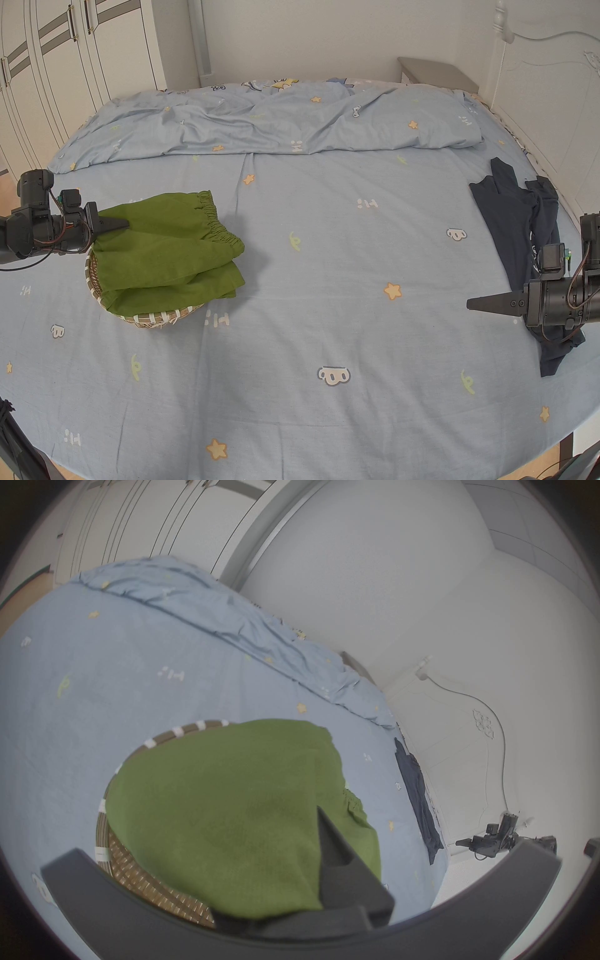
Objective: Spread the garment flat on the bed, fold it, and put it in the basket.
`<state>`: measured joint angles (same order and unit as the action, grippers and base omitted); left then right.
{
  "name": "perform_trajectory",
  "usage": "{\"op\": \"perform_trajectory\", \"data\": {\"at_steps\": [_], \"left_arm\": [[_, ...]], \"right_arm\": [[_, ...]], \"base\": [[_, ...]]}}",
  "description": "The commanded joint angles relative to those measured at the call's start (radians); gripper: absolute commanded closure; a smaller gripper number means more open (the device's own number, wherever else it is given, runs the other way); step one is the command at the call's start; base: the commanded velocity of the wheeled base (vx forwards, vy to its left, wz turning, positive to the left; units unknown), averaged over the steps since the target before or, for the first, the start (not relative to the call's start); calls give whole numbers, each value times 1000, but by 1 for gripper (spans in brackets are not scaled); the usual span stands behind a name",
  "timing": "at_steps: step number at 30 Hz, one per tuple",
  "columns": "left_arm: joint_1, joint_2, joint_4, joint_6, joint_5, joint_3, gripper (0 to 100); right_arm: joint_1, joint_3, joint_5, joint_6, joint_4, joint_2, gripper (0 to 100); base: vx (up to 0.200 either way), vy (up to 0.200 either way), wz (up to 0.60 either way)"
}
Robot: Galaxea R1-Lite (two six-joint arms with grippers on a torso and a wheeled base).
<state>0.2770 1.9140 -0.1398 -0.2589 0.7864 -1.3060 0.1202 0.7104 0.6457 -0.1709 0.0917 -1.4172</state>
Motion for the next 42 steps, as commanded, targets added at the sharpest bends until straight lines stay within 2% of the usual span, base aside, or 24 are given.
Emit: {"op": "perform_trajectory", "data": {"at_steps": [1, 4, 6, 7, 8, 11, 31, 32, 37, 41, 42], "left_arm": [[-10, 68, 71, 6, -6, -53, 100], [-12, 102, 147, 67, -53, -93, 100], [-29, 137, 174, 129, -162, -110, 100], [-30, 140, 175, 132, -171, -111, 100], [-48, 175, 181, 165, -288, -121, 100], [-68, 207, 174, 181, -398, -125, 100], [-105, 177, 180, 193, -444, -96, 100], [-105, 172, 180, 196, -444, -93, 0], [-117, 135, 184, 198, -452, -88, 0], [-128, 51, 183, 201, -542, -56, 0], [-128, 51, 183, 201, -542, -56, 0]], "right_arm": [[3, -5, 0, 2, 0, -3, 0], [13, -8, -1, 1, 0, -3, 0], [16, -8, -1, 1, 0, -3, 0], [16, -8, -1, 1, 0, -3, 0], [16, -8, -1, 1, 2, -3, 0], [16, -8, -1, 1, 0, -3, 0], [16, -8, -1, 1, 0, -3, 0], [16, -8, -1, 1, 0, -3, 0], [16, -8, -1, 1, 2, 0, 0], [16, -11, 0, 4, 2, 0, 0], [16, -11, 0, 4, 2, 0, 0]], "base": [[0, 0, 0], [0, 0, 0], [0, 0, 0], [0, 0, 0], [0, 0, 0], [0, 0, 0], [0, 0, 0], [0, 0, 0], [0, 0, 0], [0, 0, 0], [0, 0, 0]]}}
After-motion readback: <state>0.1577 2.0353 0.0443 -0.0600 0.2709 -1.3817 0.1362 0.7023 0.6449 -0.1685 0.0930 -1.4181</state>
